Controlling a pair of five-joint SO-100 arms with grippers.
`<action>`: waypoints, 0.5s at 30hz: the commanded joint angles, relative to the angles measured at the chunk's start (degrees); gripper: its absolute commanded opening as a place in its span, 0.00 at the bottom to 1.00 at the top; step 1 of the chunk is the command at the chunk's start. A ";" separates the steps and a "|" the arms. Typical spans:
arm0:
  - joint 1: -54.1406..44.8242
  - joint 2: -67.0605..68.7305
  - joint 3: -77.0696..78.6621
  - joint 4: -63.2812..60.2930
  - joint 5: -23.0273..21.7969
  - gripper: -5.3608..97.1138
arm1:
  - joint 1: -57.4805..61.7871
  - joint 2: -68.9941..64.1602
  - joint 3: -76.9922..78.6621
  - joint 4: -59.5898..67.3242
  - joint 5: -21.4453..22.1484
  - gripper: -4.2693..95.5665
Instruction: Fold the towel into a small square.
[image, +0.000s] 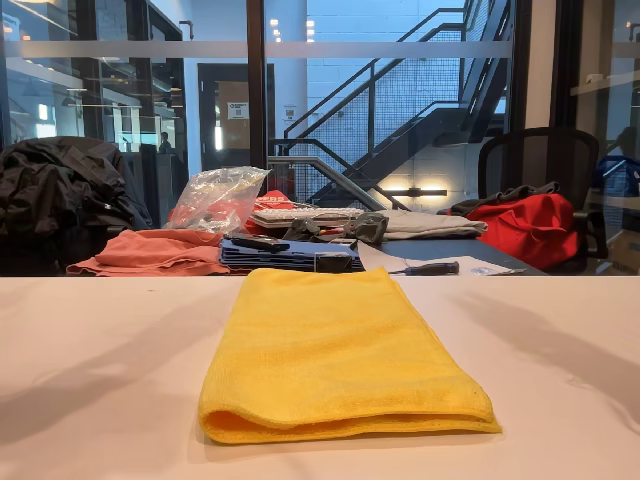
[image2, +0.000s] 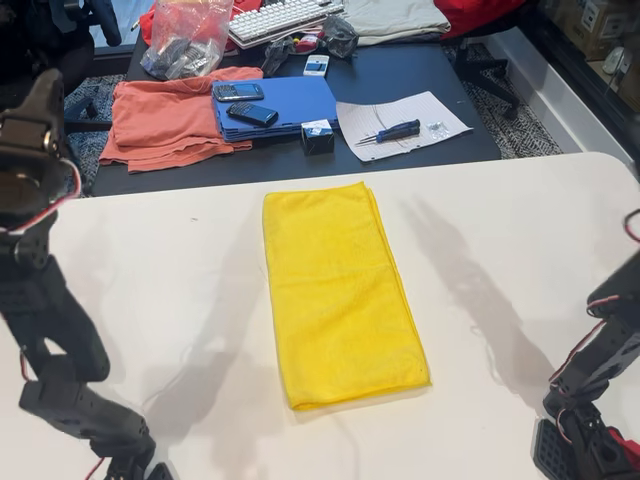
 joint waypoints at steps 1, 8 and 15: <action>-0.44 -0.70 -0.44 7.82 -0.44 0.26 | 2.55 -0.35 0.88 7.56 0.09 0.09; -0.79 -3.34 -1.76 21.09 0.18 0.26 | 20.04 0.70 12.22 29.71 0.44 0.09; -1.41 -8.35 -1.76 34.01 0.09 0.26 | 36.30 -1.49 45.70 27.95 0.97 0.10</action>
